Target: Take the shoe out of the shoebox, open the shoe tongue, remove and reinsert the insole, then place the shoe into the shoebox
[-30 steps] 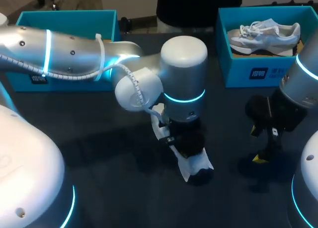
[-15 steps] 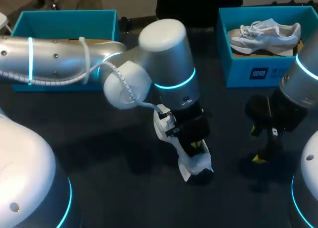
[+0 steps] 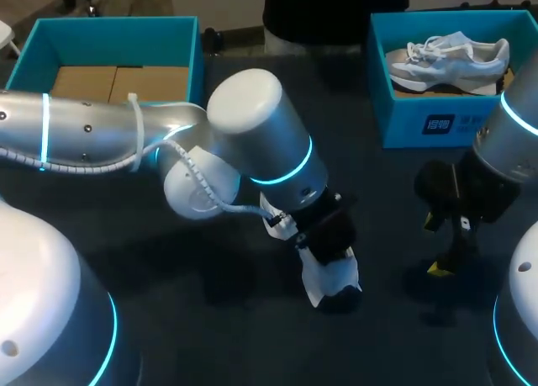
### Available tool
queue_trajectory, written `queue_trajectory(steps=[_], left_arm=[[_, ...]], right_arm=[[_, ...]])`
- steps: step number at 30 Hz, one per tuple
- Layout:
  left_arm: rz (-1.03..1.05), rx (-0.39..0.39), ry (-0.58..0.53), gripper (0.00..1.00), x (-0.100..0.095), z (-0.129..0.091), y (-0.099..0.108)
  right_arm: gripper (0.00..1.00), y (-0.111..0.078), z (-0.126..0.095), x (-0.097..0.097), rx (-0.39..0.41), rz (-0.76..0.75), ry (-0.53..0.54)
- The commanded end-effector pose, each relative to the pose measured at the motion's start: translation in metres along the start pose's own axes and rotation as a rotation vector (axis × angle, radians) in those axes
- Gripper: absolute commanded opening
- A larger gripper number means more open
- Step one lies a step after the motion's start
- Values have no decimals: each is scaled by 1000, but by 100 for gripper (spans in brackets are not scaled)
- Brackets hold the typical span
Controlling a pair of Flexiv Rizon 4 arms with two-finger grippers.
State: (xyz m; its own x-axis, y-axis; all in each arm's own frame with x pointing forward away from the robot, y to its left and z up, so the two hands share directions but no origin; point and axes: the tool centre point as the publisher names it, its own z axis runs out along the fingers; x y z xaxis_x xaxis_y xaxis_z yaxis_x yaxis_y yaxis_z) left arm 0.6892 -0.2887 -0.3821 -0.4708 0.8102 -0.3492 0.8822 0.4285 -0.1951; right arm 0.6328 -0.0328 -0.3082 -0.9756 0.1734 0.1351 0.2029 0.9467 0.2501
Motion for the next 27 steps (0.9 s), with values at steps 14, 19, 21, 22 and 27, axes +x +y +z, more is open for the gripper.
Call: queue_trajectory(steps=[14, 19, 21, 22, 27], left_arm=[[26, -72, 117, 0, 2, 35, 5], [35, -67, 197, 0, 16, 39, 10], [37, -62, 225, 0, 23, 39, 12], [46, -68, 240, 0, 27, 39, 13], [78, -64, 292, 0, 41, 35, 16]], right_arm=[[100, 0, 1, 0, 1, 0, -1], [100, 0, 1, 0, 1, 0, -1], [100, 0, 1, 0, 1, 0, -1], [100, 0, 1, 0, 1, 0, -1], [100, 0, 1, 0, 1, 0, -1]])
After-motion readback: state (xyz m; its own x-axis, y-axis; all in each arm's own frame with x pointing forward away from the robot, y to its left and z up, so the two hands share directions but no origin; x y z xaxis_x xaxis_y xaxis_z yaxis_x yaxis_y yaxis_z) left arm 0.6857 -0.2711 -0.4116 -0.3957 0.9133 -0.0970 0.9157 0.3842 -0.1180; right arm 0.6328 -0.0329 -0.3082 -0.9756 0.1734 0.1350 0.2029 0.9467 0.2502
